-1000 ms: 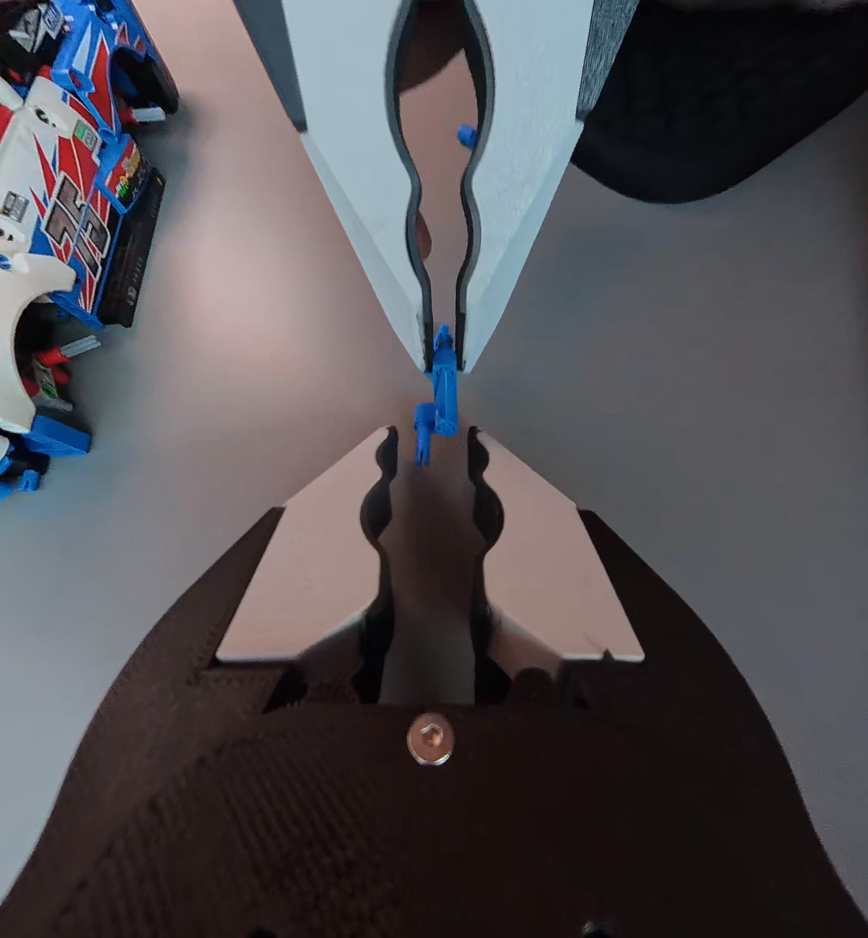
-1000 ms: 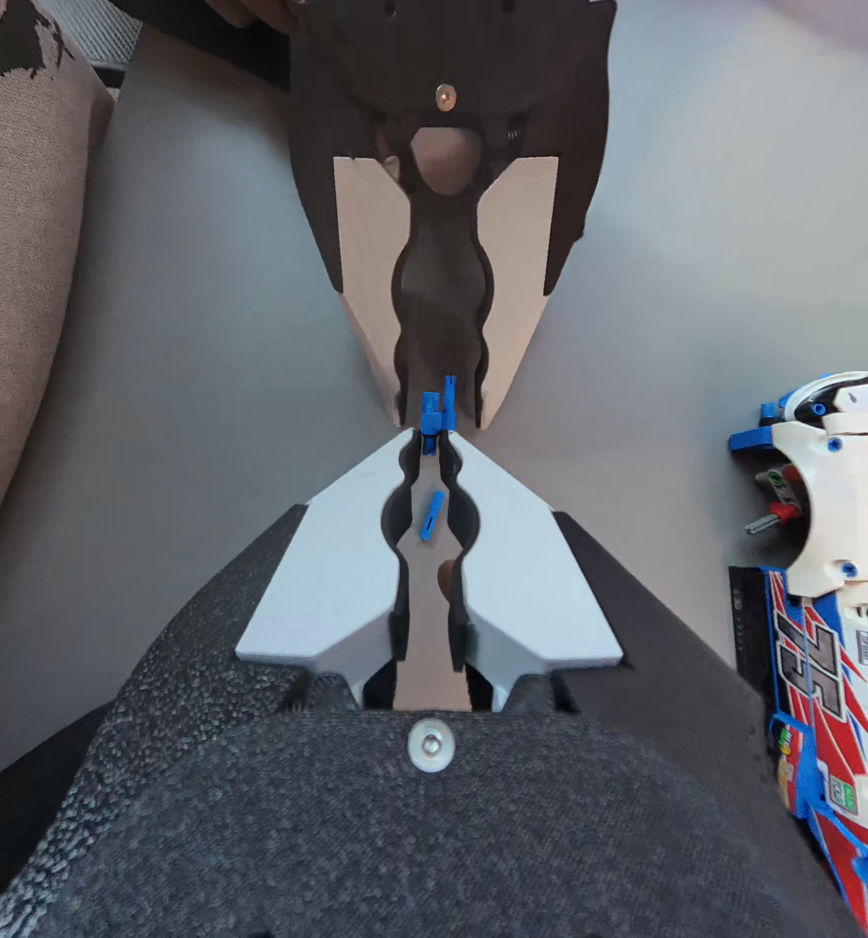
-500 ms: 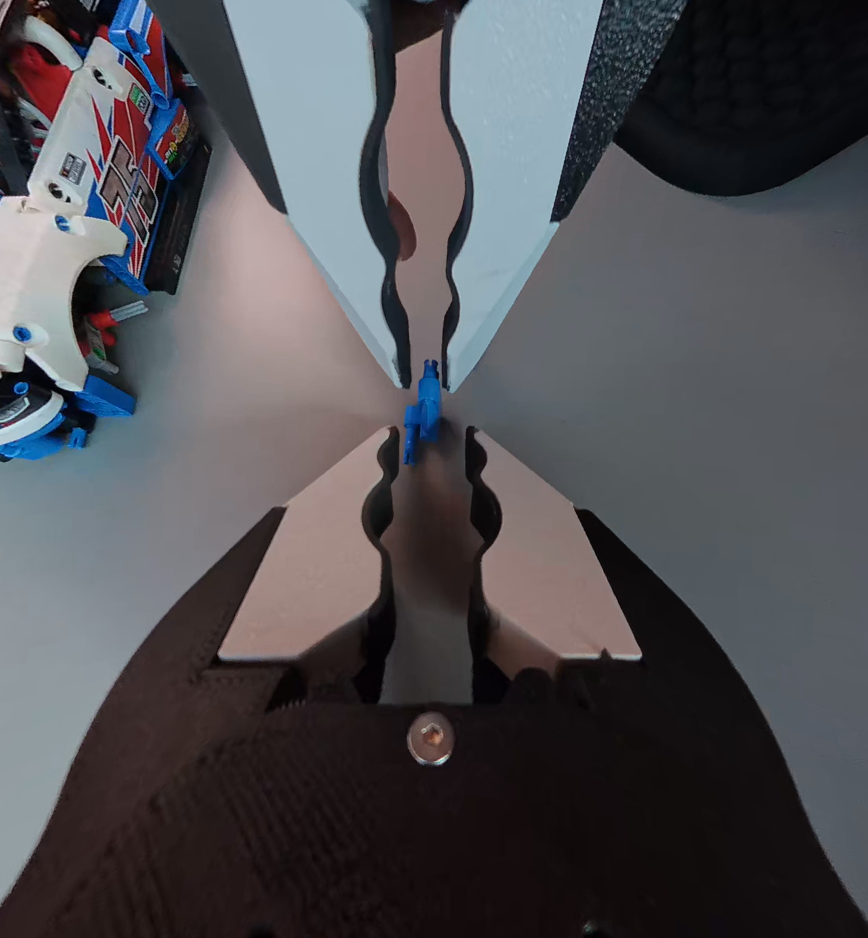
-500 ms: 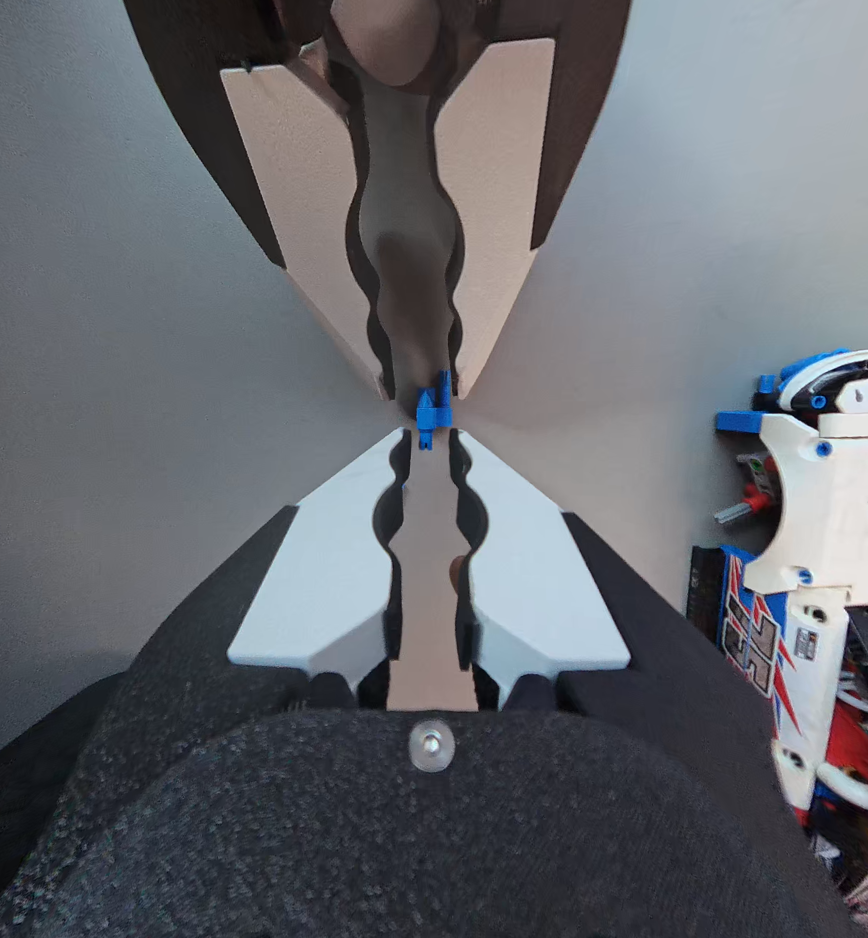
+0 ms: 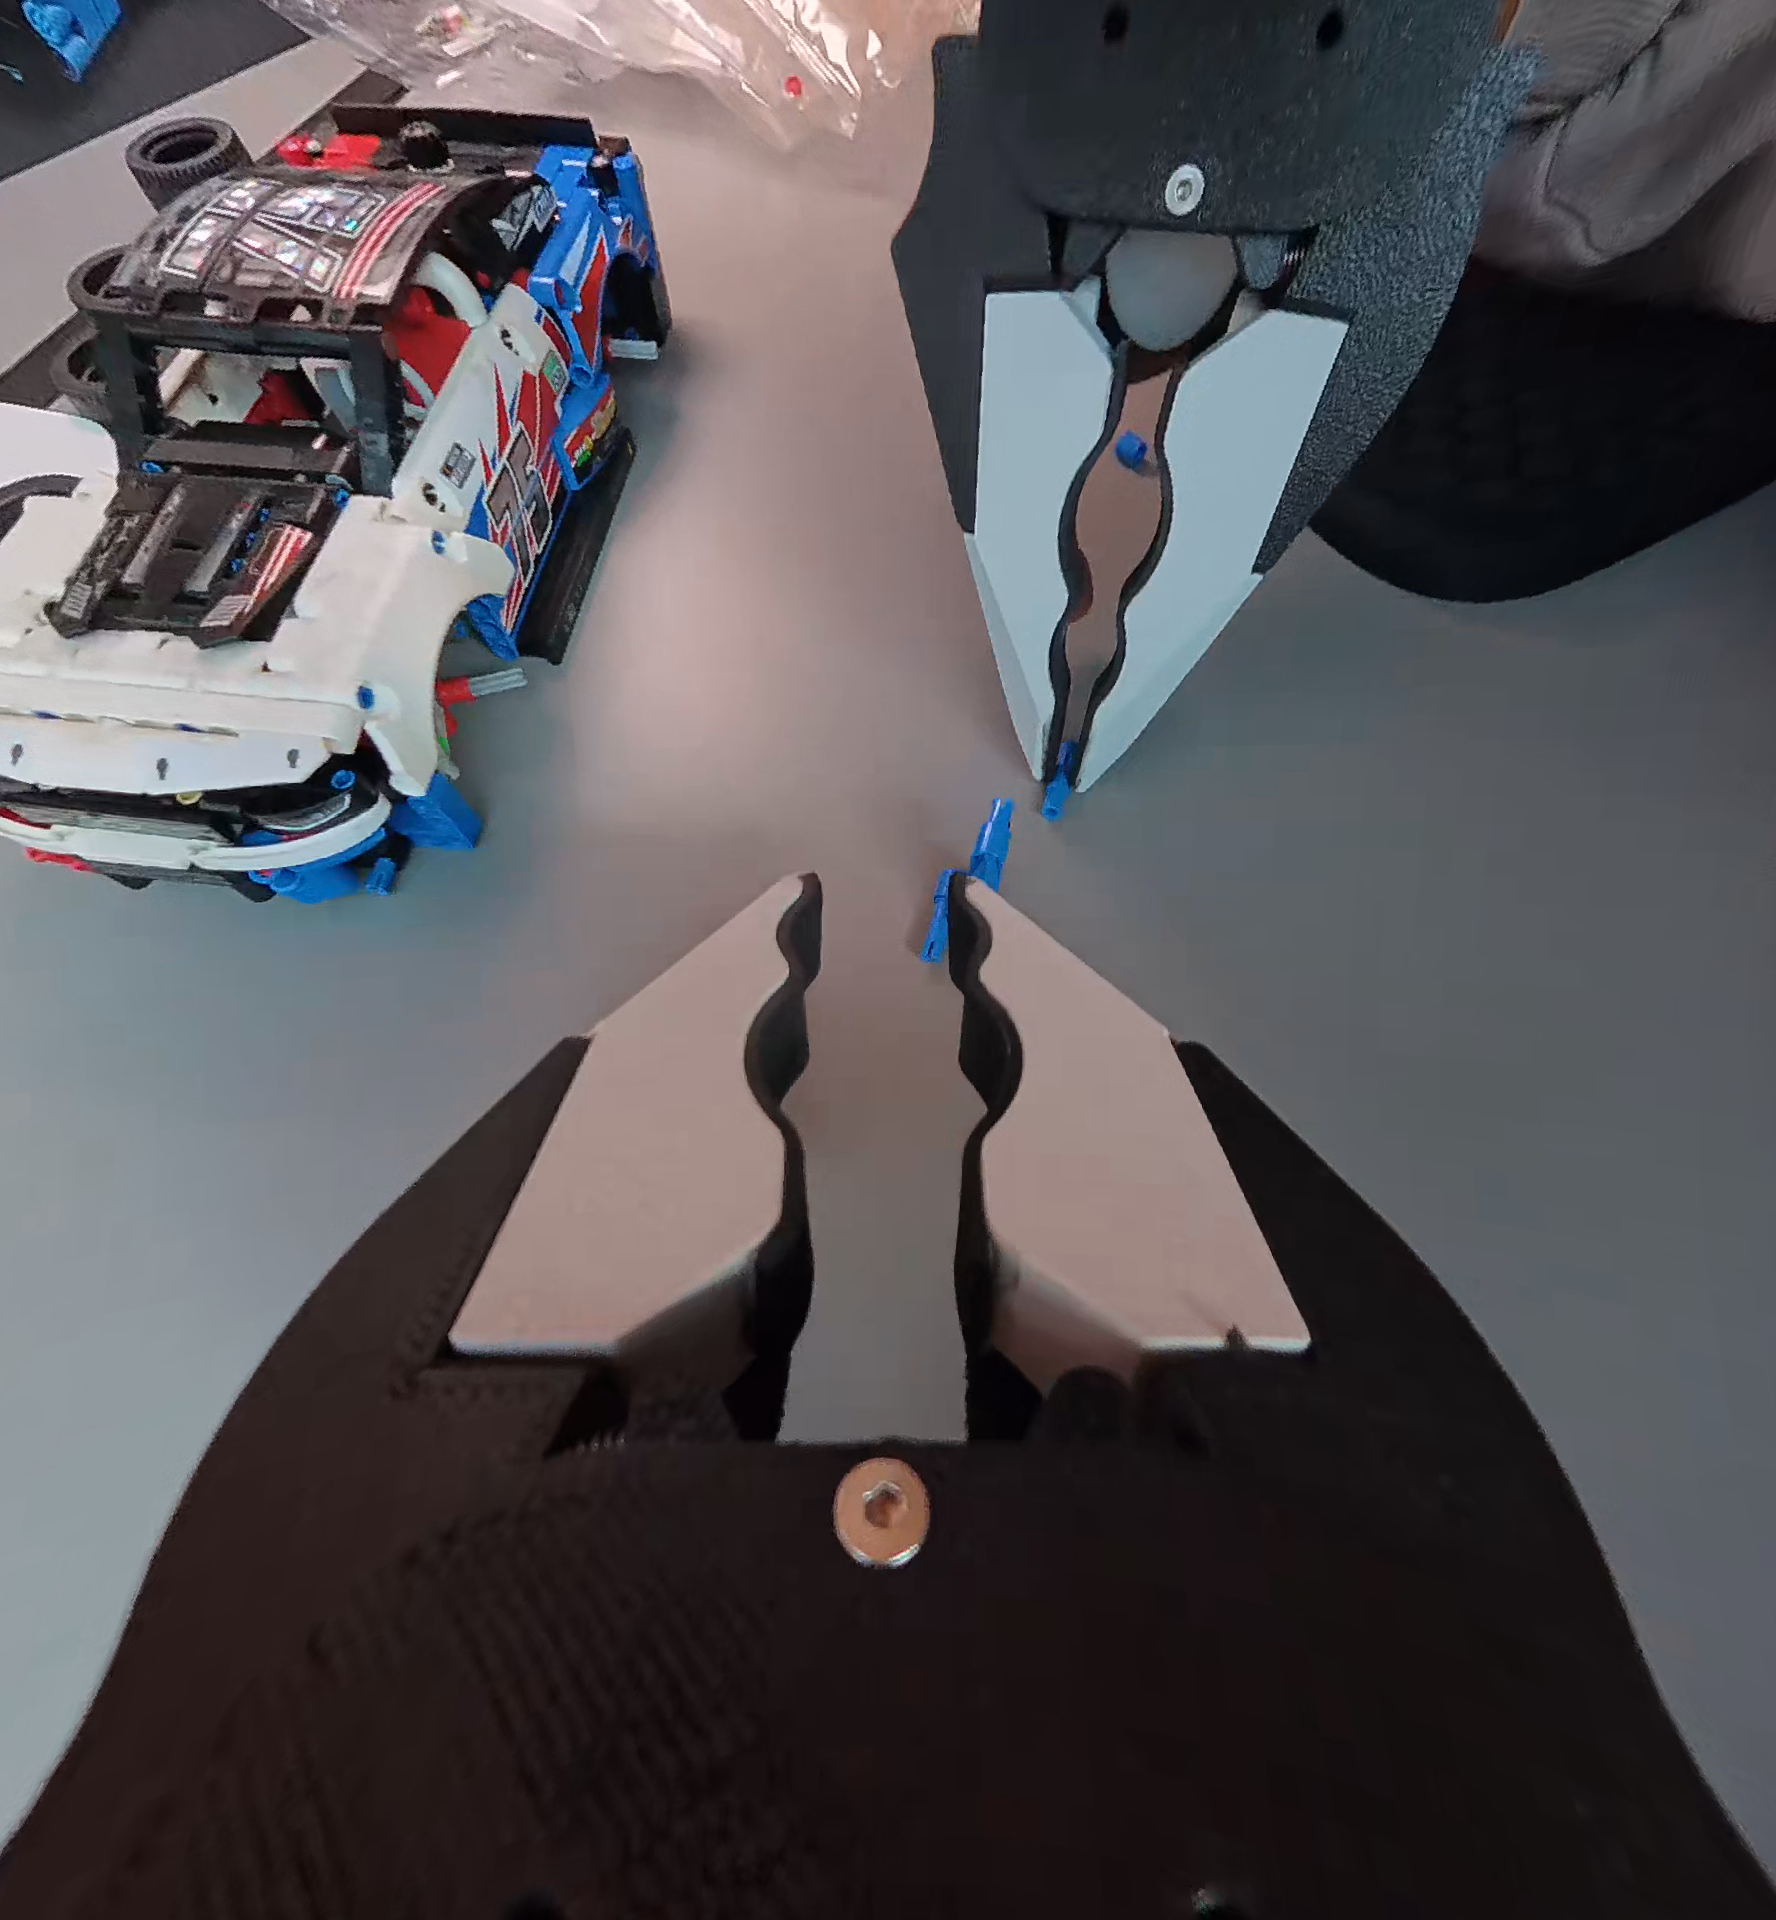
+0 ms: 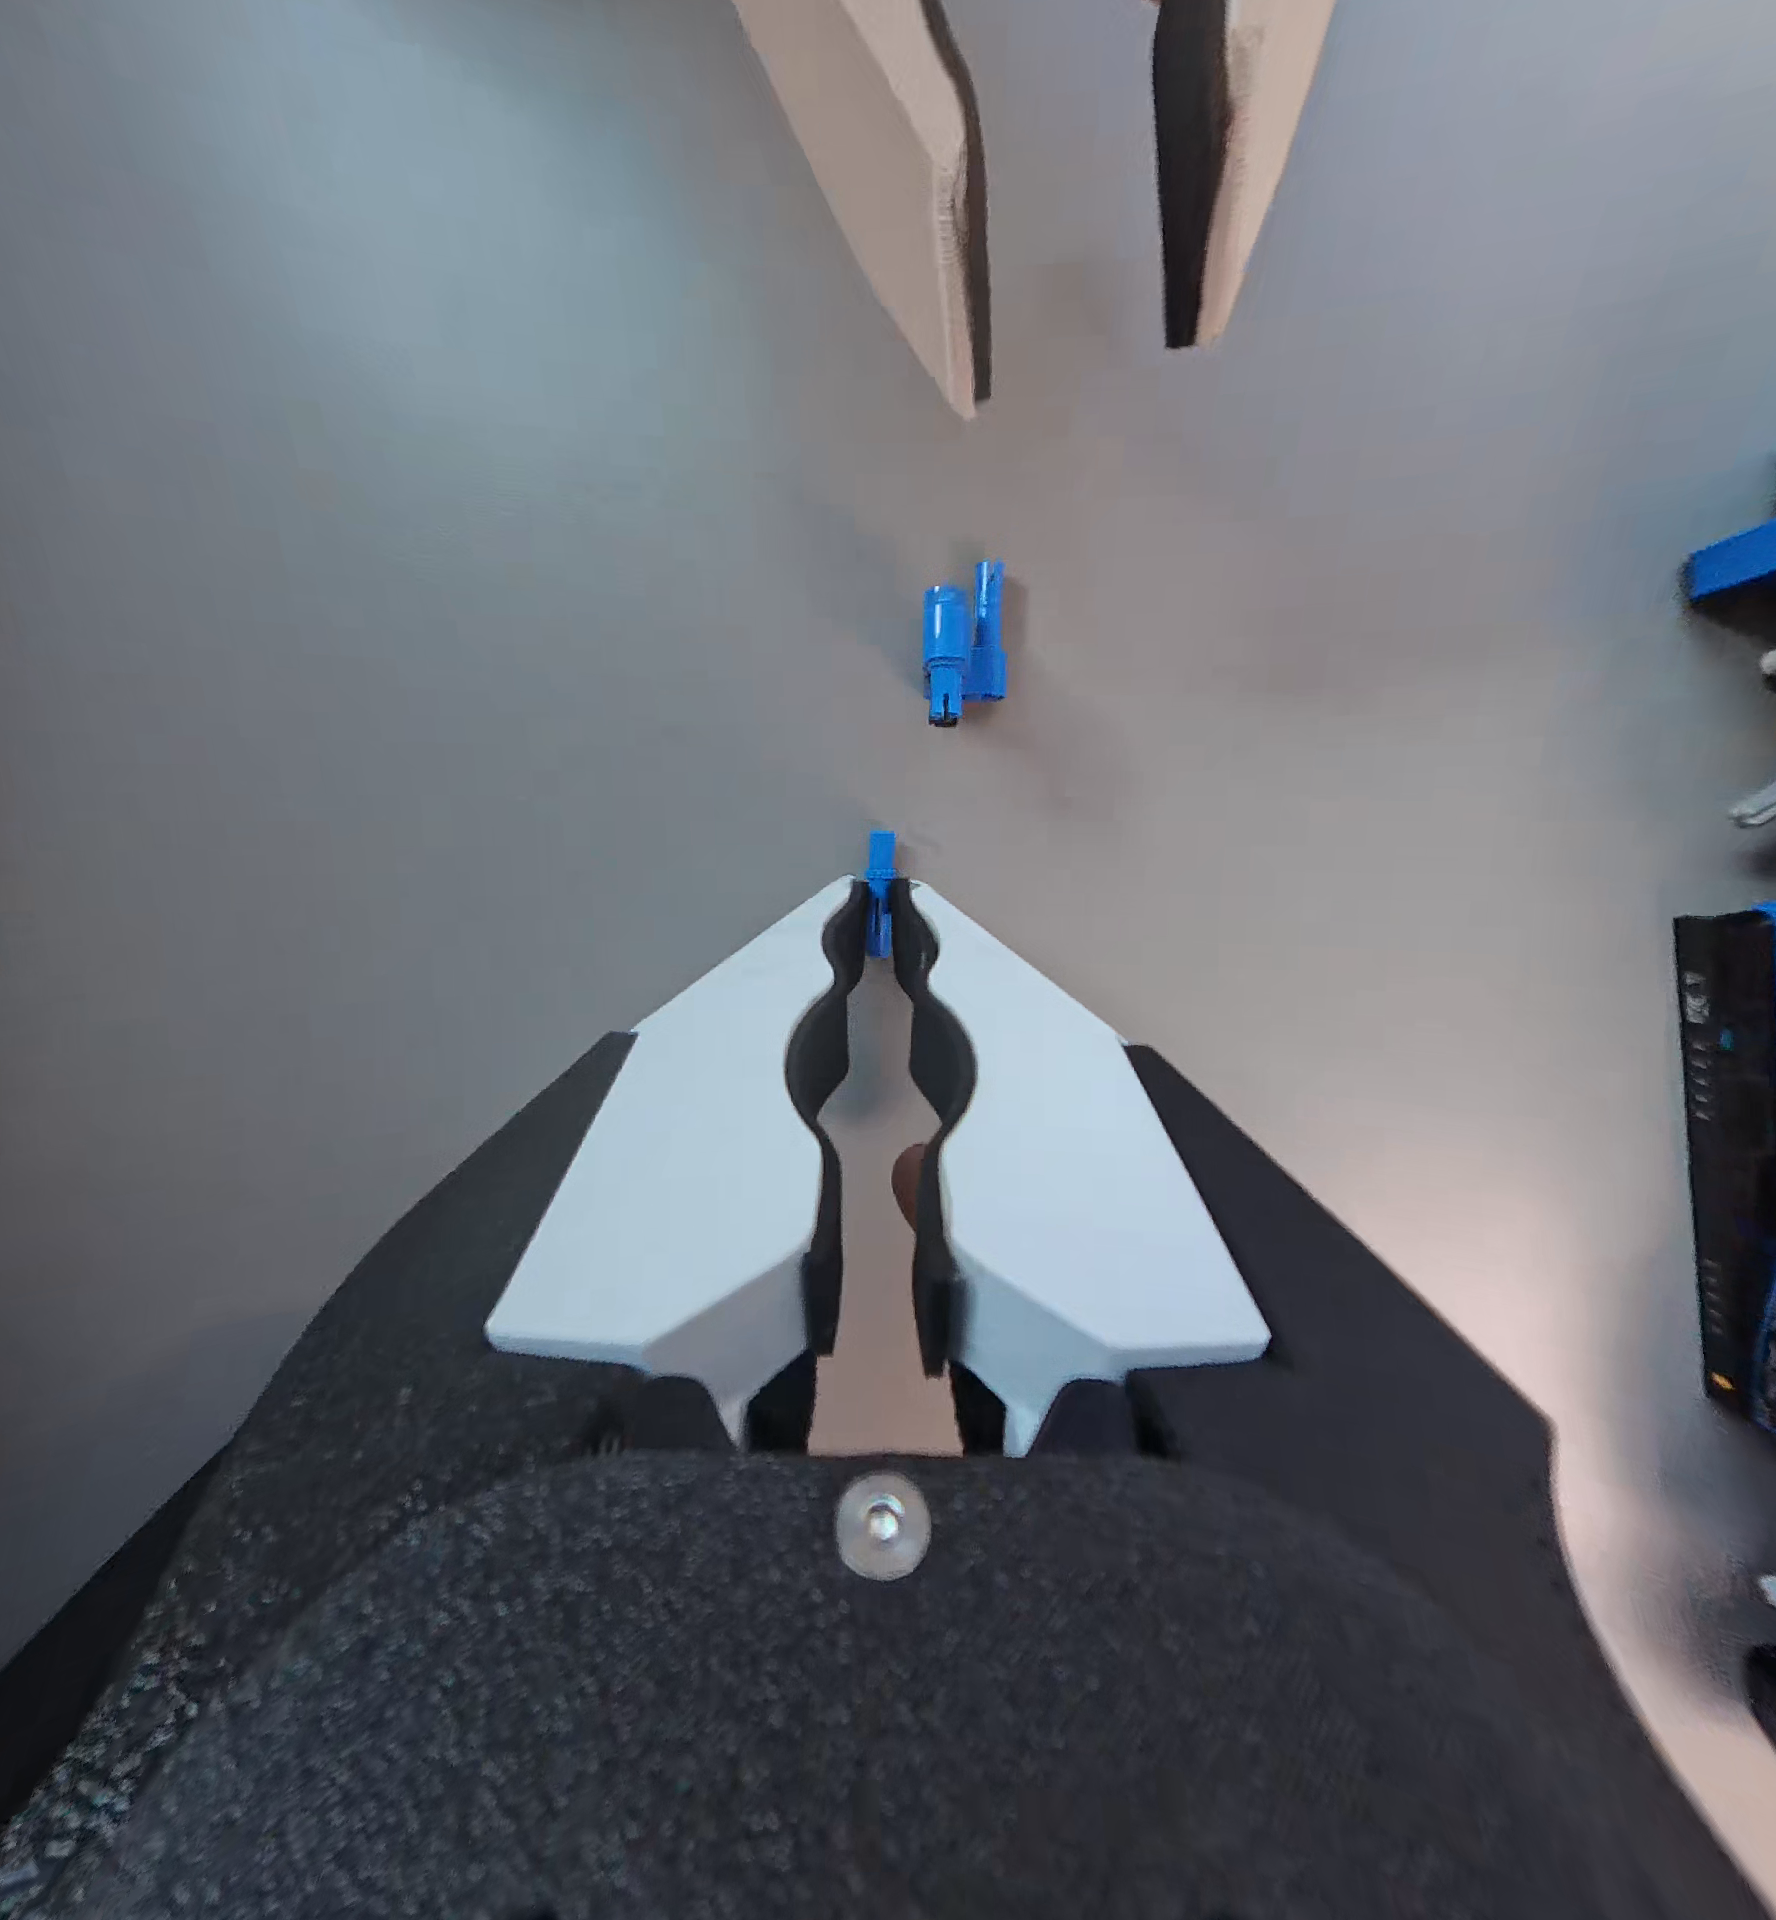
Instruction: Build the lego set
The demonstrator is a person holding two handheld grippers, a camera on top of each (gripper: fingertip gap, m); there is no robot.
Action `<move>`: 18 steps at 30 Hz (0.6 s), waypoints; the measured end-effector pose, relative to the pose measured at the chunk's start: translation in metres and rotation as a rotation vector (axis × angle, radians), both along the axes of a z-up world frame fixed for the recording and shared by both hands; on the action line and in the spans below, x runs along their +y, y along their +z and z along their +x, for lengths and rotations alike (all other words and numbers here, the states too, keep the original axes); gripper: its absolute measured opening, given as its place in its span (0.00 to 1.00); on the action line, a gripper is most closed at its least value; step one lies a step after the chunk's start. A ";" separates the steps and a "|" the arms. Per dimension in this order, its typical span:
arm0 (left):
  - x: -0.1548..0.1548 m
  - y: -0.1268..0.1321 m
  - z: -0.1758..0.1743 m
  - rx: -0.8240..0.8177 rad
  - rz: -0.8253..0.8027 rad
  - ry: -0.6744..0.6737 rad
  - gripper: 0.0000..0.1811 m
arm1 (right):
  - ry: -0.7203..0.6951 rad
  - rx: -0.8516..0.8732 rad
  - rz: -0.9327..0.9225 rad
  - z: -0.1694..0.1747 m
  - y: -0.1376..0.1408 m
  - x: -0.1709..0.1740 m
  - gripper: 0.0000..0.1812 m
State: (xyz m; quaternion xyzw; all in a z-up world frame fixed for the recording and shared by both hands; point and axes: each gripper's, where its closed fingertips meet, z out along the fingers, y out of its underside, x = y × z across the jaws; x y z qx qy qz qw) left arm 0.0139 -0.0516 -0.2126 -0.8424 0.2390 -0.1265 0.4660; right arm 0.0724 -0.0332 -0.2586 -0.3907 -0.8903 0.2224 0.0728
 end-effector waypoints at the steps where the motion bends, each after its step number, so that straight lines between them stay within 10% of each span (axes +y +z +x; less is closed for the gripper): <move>1: -0.001 0.003 0.002 -0.020 0.013 -0.010 0.12 | -0.023 0.044 -0.048 -0.003 0.006 -0.001 0.01; 8: 0.003 0.056 0.036 -0.198 0.265 -0.033 0.13 | -0.564 0.692 -1.020 -0.033 0.148 0.000 0.00; 18: -0.002 0.106 0.039 -0.076 0.561 0.114 0.07 | -0.760 0.827 -1.334 -0.032 0.156 -0.023 0.01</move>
